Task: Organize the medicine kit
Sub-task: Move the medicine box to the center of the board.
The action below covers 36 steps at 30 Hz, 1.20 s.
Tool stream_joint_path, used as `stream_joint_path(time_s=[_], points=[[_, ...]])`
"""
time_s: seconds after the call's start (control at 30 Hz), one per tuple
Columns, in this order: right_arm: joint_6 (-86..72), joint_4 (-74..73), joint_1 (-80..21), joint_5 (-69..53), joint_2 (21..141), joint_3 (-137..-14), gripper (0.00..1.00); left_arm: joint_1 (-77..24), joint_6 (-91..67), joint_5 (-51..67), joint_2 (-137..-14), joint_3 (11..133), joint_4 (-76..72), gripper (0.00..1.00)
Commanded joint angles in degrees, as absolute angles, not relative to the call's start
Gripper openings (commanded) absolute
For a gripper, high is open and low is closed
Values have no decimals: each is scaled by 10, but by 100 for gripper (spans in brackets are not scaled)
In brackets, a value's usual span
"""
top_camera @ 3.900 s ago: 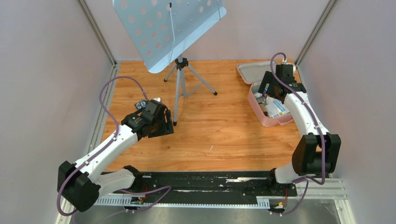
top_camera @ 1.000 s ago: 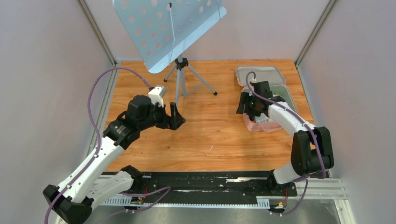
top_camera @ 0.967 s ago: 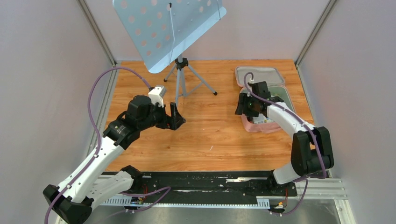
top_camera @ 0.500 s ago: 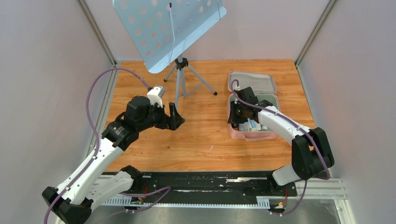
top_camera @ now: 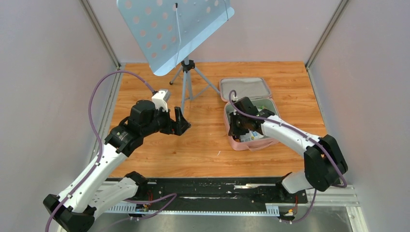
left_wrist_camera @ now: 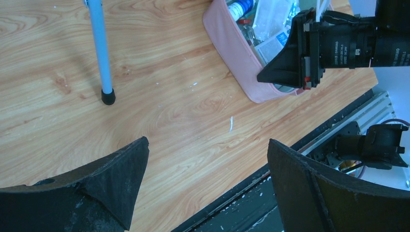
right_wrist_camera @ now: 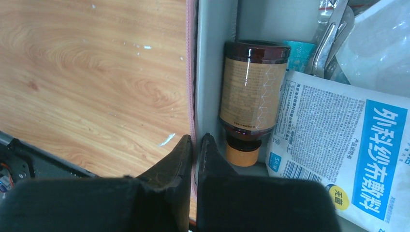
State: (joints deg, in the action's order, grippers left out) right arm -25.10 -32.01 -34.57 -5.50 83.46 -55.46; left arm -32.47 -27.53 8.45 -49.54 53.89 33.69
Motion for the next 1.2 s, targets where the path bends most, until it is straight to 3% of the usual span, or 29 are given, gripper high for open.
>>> stream_joint_path(time_s=[0.0,0.07,0.13,0.23,0.37,0.83,1.17], points=[[-289,-325,-365,-81,801,-552,0,-321,-266,80,-487,535,334,100],[-289,-325,-365,-70,793,-557,5,-322,-265,81,-488,535,332,100],[-283,-329,-365,-47,788,-569,32,-321,-265,82,-490,535,332,100],[-270,-337,-363,-9,784,-595,62,-321,-265,83,-496,532,328,100],[-242,-341,-343,23,784,-636,83,-321,-271,84,-513,524,324,100],[-185,-330,-150,10,781,-722,89,-321,-290,95,-565,532,290,100],[-165,-292,-6,-35,863,-781,85,-321,-287,119,-604,534,261,100]])
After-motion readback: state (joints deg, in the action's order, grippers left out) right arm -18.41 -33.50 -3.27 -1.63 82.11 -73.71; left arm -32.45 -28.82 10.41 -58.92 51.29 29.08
